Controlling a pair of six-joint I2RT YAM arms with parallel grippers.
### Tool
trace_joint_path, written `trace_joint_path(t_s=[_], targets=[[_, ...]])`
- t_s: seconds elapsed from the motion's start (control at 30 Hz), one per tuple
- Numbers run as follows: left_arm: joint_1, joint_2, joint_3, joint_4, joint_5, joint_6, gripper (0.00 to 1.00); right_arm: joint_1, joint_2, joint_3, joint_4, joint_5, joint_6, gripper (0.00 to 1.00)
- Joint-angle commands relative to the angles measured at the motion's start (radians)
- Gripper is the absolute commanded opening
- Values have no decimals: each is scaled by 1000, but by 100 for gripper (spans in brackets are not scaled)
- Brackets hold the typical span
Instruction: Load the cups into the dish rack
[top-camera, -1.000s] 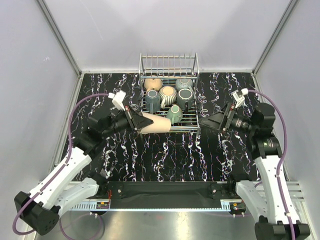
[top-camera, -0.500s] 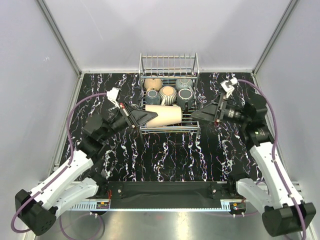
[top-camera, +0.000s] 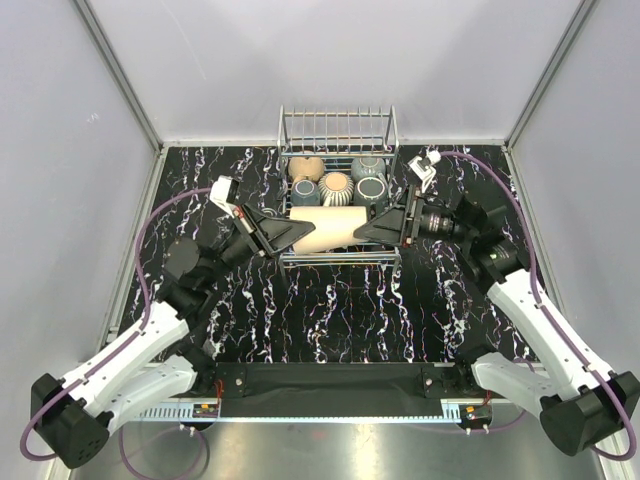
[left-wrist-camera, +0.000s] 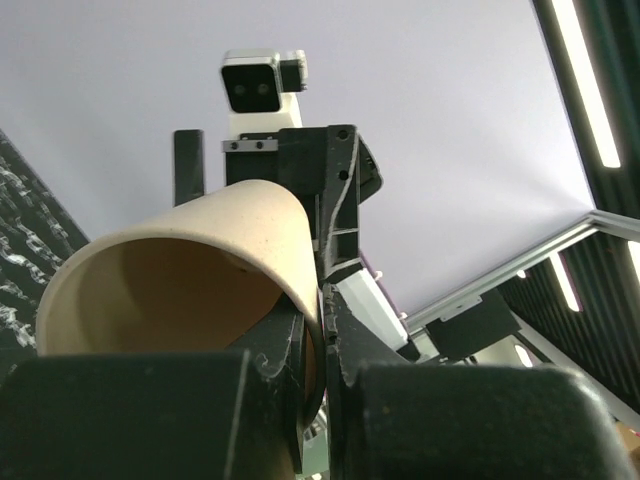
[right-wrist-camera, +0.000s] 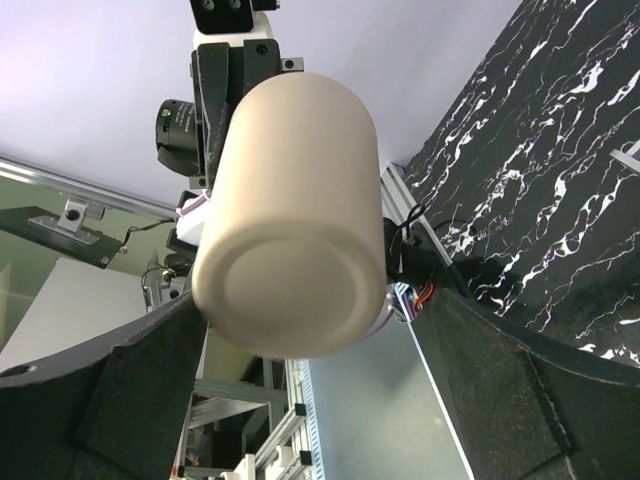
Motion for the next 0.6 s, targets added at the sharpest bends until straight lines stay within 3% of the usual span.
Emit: trace_joint_path(t_s=[0.0,0.2,0.3,0.4,0.57], targets=[[-23,3,-25,141,-46,-44,0,34,8,30,90,54,8,100],[-40,10,-63,178,-73,-76,0,65,22,19,145,120,34,98],[-40,9,-75,200,-89,-93,0,77,34,17,168,124,48,94],[-43,18,-74,198,-83,-99,0,89,45,13,172,120,46,81],[-48,15,-86,207,-100,-104,0,100,35,-10,165,132,42,84]])
